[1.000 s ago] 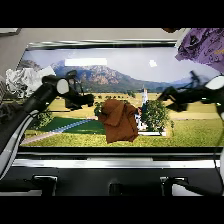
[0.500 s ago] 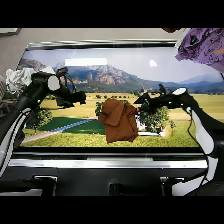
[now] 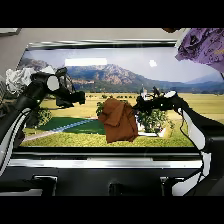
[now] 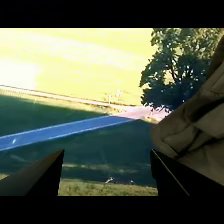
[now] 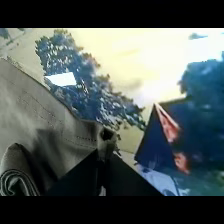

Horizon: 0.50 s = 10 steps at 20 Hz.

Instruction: Fold the clothes and pants, and hang the long-sleeved shirts on hangers.

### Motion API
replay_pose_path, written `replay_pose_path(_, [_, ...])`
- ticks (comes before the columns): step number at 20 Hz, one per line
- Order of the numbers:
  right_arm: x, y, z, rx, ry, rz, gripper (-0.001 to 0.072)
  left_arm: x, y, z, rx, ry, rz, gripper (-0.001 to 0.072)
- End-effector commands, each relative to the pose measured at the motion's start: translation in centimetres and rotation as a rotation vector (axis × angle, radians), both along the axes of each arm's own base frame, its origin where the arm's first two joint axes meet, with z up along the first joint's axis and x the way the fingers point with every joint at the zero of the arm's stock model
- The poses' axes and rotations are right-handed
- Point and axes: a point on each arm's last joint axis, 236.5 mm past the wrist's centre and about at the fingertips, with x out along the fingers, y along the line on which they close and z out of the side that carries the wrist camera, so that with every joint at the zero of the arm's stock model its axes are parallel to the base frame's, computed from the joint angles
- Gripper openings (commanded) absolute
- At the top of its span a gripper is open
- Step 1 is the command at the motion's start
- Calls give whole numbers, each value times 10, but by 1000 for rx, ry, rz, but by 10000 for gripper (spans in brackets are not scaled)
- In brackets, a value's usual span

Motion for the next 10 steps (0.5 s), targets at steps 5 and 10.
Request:
replay_pose_path(5, [-4, -8, 23, -69, -70, 63, 27, 11, -52, -56, -444, -49, 13, 617])
replay_pose_path(10, [-13, -10, 28, -83, -50, 83, 27, 2, -89, -86, -569, 9, -23, 616])
